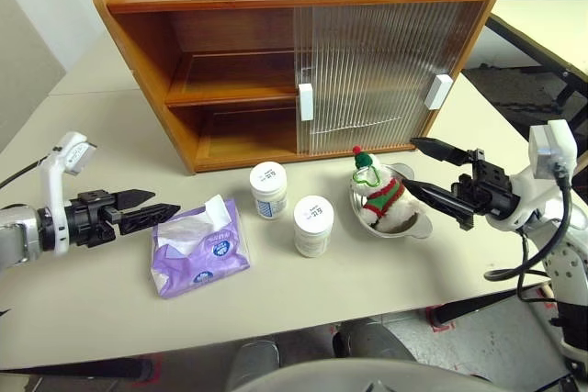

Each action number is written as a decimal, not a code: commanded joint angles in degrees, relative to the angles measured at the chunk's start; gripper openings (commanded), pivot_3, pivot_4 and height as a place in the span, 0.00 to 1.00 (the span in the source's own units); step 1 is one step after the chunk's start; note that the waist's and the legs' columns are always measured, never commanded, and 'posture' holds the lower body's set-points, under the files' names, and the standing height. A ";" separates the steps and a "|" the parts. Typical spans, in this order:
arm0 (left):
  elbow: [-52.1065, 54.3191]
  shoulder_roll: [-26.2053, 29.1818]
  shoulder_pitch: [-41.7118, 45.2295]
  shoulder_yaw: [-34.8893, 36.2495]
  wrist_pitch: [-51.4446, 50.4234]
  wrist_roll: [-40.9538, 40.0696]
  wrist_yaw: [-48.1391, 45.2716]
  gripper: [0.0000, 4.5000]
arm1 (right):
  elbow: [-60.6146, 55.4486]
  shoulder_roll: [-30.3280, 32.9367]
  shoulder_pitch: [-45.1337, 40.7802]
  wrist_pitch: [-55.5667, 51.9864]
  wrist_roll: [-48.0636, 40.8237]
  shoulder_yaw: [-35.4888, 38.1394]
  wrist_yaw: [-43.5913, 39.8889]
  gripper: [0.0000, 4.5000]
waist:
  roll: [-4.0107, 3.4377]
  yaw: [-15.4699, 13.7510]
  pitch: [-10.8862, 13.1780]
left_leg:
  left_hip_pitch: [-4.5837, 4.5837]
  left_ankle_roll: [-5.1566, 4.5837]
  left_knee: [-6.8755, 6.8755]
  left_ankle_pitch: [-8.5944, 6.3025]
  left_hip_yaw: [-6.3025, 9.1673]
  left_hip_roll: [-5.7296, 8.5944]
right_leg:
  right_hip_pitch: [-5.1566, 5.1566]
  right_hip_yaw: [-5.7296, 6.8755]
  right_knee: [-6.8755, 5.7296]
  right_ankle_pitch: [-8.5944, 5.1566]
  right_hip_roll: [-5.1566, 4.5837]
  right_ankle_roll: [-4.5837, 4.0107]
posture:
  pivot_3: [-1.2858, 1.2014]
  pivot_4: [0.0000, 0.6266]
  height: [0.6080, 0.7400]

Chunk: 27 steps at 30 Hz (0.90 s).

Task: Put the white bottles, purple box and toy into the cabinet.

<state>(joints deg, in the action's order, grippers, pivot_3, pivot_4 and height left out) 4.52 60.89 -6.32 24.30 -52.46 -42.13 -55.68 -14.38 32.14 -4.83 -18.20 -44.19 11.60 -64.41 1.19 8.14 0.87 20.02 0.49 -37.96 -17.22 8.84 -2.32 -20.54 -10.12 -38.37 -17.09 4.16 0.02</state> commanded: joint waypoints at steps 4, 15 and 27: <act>-0.08 -0.82 -1.33 -3.25 -4.84 0.79 0.64 0.99 | -1.48 0.87 1.12 0.11 0.23 0.47 0.65 1.00 | -0.01 0.14 -0.01 | 0.03 0.02 0.01 0.01 -0.02 -0.01 | -0.03 -0.01 0.00 0.00 0.02 0.00 | 0.44 0.03 1.00; -1.26 -2.55 -3.05 -5.69 -9.60 1.57 2.56 0.90 | -1.31 1.05 0.75 0.25 0.54 -0.09 0.63 1.00 | -0.17 0.62 -0.13 | 0.01 0.03 0.03 0.02 -0.05 -0.01 | -0.05 -0.05 0.00 0.00 0.02 -0.02 | 0.44 0.03 1.00; -3.28 -11.73 0.59 1.45 -10.39 -3.55 5.18 0.06 | 0.48 1.53 -0.13 1.23 1.37 -0.28 -1.10 1.00 | -0.55 0.35 -0.45 | -0.03 0.09 0.01 0.08 -0.14 0.00 | 0.03 -0.08 -0.03 0.01 0.02 -0.03 | 0.44 0.02 1.00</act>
<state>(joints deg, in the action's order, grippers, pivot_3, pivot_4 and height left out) 1.10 49.73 -6.09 24.05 -62.24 -44.62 -50.74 -14.21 33.05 -4.35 -17.61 -43.81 11.67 -65.10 0.64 8.49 0.42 19.99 0.59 -37.95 -17.13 8.70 -2.33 -20.52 -10.20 -38.40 -17.08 4.19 -0.01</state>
